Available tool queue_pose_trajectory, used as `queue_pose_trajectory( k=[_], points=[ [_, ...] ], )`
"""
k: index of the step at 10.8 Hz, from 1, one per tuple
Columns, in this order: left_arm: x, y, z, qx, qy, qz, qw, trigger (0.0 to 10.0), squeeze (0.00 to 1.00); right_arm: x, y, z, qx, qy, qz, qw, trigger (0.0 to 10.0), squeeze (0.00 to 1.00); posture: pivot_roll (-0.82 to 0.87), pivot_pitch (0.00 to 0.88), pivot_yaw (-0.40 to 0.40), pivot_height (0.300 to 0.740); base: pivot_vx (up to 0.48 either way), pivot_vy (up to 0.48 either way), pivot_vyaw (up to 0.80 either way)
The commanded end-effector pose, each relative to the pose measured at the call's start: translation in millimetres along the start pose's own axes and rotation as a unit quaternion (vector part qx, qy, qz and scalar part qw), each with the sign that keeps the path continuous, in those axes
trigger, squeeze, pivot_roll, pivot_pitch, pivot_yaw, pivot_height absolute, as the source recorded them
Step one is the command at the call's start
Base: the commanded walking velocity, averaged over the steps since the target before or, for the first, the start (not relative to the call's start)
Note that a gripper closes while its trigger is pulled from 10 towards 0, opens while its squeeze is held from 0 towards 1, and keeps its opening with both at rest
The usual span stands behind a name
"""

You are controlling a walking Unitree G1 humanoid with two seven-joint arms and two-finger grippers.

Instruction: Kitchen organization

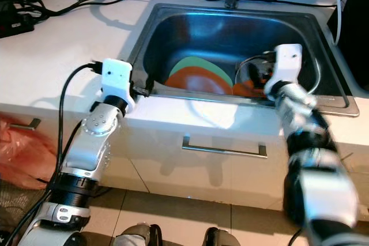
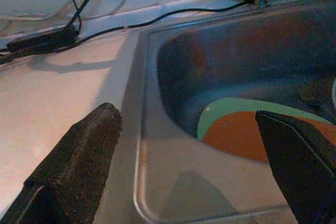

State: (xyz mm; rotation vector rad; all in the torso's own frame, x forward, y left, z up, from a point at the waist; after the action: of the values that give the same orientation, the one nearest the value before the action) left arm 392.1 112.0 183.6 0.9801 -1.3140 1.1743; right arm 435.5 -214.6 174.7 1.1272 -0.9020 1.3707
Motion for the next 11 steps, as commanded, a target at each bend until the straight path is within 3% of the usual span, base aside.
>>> queue_pose_trajectory(
  k=[1,4,8,11],
  points=[
    [7.3,2.2,-6.9,0.013,-0.003,0.013,1.000,10.0,0.00,4.8,2.0,-2.2,0.004,0.006,0.009,1.000,10.0,0.00,0.04,0.089,0.005,0.740,0.000,0.000,0.00],
    [15.5,1.7,-13.7,0.021,0.013,0.022,0.999,10.0,0.00,11.8,13.8,-9.5,0.003,0.016,0.032,0.999,10.0,0.00,0.04,0.079,0.007,0.740,0.000,-0.356,0.00],
    [16.2,0.8,-27.2,0.043,0.017,0.024,0.999,10.0,0.00,6.7,21.7,-20.6,0.013,0.008,0.020,1.000,10.0,0.00,0.03,0.068,0.002,0.740,0.000,-0.403,0.00],
    [16.3,0.3,-34.5,0.059,0.023,0.029,0.998,10.0,0.00,4.4,25.2,-20.1,0.009,0.007,0.015,1.000,10.0,0.00,0.03,0.063,-0.002,0.740,0.000,-0.091,0.00]
  ],
)
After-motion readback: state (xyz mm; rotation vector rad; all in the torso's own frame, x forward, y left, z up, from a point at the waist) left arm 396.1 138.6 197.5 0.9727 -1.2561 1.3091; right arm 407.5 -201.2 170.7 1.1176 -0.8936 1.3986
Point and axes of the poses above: a point about 5 cm out from each wrist's last joint towards the gripper, its own y axis pointing back from the gripper into the wrist, its own x axis along the axis of the wrist's last joint, z = x × y, the point moved 5 cm from there along -y, pointing out of the wrist towards the gripper, and after that the axes turned 14 degrees about y, right-handed, at the moved point
